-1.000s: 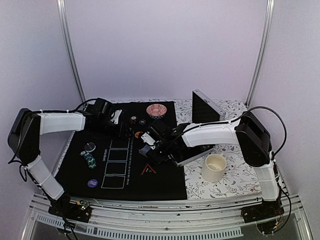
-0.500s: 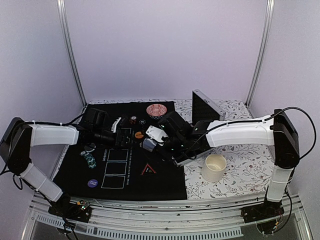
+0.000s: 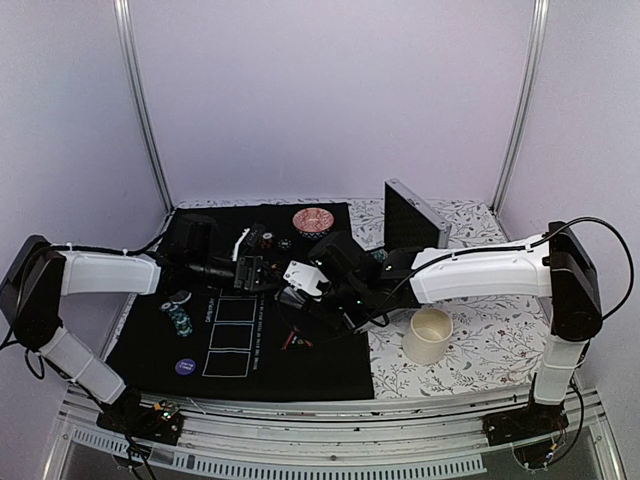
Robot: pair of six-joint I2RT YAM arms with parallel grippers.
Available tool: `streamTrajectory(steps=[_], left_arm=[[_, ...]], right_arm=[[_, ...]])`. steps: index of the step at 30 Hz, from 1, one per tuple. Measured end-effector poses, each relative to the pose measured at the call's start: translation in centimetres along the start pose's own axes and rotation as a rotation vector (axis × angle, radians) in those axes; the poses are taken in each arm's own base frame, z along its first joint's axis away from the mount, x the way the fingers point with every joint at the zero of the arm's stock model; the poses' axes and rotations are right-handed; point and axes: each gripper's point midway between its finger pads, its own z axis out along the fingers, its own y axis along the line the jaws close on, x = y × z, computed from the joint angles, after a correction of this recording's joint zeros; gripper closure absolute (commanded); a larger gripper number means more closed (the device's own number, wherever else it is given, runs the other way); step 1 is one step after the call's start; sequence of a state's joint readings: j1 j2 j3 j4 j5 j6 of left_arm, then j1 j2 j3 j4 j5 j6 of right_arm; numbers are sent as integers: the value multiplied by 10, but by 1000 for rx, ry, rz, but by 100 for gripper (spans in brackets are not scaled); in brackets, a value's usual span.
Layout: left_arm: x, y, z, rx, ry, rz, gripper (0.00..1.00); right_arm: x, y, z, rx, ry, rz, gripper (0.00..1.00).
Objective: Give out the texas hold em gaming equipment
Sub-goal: Pass from the right arm to the left
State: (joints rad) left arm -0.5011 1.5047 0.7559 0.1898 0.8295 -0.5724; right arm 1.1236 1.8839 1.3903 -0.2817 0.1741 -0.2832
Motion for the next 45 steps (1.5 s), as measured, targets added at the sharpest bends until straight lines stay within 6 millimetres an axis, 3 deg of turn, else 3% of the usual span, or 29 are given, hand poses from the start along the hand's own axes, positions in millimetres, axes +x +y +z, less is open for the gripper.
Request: streamTrajectory(steps=[10,16,20,25,32,37,42,45], left_arm=[[4,9,-17,-64,-3,-5,27],[1,11,-26,-86,-13,-5,16],[-1,11,-26,-77,-20,-18,3],[-3,19,-14,-73,-10,-53,2],[1,25,5,-57,28,-83,7],[6,18,11,-17,55,-93,14],[10,8,14,31,77,-80,27],[12,2,13,61,91,-76,40]], right_arm=[[-5,-2,0,17,-16,-18,55],[-5,-4,0,28,-14,-26,55],[-5,-5,-1,36,-14,-31,55],[-7,-6,-1,40,-16,-35,56],[-9,-4,-2,44,-19,-50,56],[-8,-4,-1,51,-16,-56,56],[-9,-5,3,57,-11,-61,56],[-8,-6,3,67,-7,-64,56]])
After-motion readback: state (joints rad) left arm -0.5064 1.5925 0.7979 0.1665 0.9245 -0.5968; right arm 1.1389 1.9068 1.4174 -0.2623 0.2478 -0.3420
